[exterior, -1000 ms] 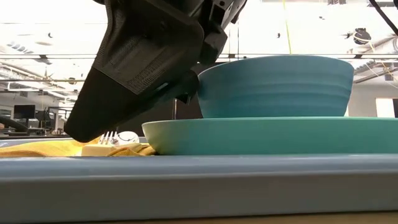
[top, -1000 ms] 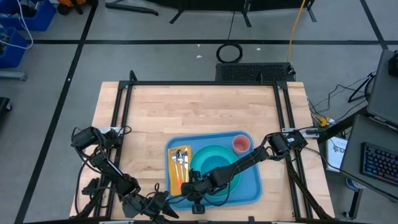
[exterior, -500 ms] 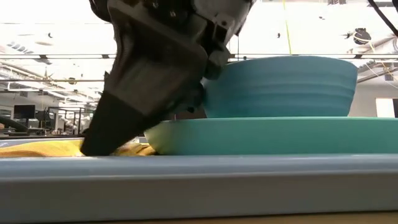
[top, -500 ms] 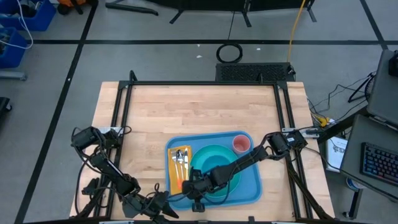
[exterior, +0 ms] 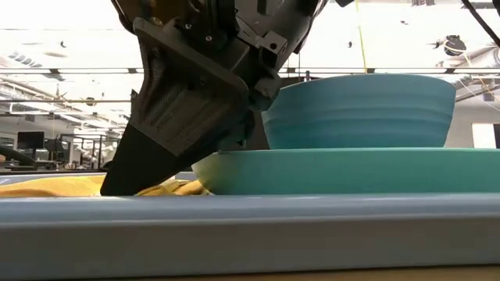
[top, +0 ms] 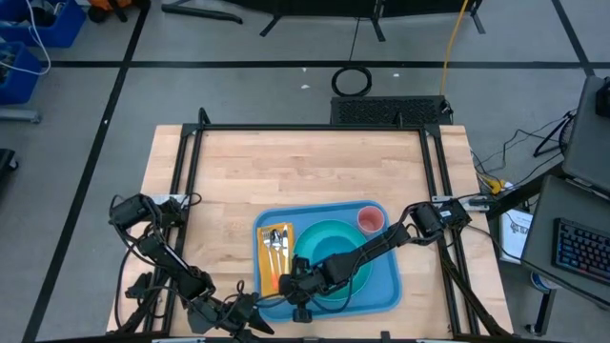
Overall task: Set up tray
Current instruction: Put the yellow knife on top of the yellow napkin to the right of the orange spoon, then return to Home Position
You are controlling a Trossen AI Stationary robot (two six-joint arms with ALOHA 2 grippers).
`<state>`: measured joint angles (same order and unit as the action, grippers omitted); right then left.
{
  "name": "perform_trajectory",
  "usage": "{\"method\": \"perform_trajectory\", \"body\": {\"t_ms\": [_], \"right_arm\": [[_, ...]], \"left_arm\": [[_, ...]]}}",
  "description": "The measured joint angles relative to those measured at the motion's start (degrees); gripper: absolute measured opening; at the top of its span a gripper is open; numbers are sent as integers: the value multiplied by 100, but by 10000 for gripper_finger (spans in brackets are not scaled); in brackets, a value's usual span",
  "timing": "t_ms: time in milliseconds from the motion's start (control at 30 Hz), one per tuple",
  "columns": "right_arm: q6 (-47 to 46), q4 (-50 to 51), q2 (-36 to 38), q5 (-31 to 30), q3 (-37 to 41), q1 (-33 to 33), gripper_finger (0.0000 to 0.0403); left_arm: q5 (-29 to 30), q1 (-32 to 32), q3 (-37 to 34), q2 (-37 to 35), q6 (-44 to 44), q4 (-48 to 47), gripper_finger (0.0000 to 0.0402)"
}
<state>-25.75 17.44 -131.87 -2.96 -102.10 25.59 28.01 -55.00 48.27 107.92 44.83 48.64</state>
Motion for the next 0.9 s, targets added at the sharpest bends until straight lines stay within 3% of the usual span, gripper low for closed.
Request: {"method": "perform_trajectory", "body": {"t_ms": [667,900], "right_arm": [[-94,159,0,-313,0,2,0],[312,-410,15,401,4,59,0]], "left_arm": [[0,-2,2,0,-10,0,159],[2,-2,2,0,-10,0,159]]}}
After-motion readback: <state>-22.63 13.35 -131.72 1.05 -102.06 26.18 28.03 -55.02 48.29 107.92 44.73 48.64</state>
